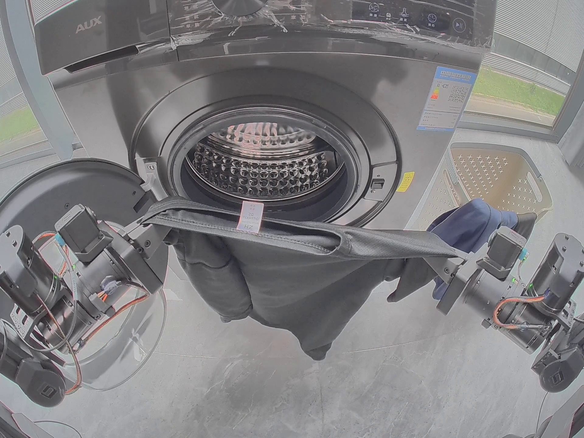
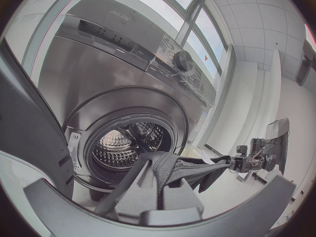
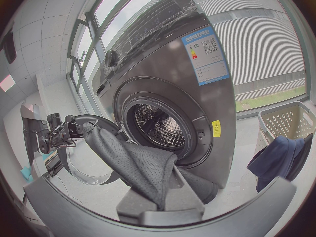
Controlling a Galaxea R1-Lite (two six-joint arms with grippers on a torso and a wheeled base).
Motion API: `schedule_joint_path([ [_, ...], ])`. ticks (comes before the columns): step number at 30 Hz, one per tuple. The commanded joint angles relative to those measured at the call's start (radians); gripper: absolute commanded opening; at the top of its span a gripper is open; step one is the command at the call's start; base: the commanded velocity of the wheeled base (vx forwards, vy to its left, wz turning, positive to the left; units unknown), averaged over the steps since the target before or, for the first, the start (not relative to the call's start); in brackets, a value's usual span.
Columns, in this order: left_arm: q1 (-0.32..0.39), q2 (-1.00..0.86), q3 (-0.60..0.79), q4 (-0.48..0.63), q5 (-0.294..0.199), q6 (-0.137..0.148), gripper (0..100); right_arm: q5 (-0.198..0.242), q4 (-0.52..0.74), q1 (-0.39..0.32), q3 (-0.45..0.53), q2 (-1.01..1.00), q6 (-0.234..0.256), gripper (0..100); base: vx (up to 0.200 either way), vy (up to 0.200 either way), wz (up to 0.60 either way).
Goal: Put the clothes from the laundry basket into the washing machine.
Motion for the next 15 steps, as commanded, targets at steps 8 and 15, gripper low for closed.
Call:
schedule_joint_path([
  [8, -0.011, -0.035, 0.025, -0.001, -0.002, 0.016, 0, 0.000, 0.002, 0.017, -0.026, 0.001, 0.004, 0, 0.000, 0.000, 0.00],
  [15, -0.011, -0.055, 0.083, 0.001, -0.042, 0.011, 0, 0.000, 0.002, 0.037, -0.003, 0.032, 0.006, 0, 0.000, 0.000, 0.00],
])
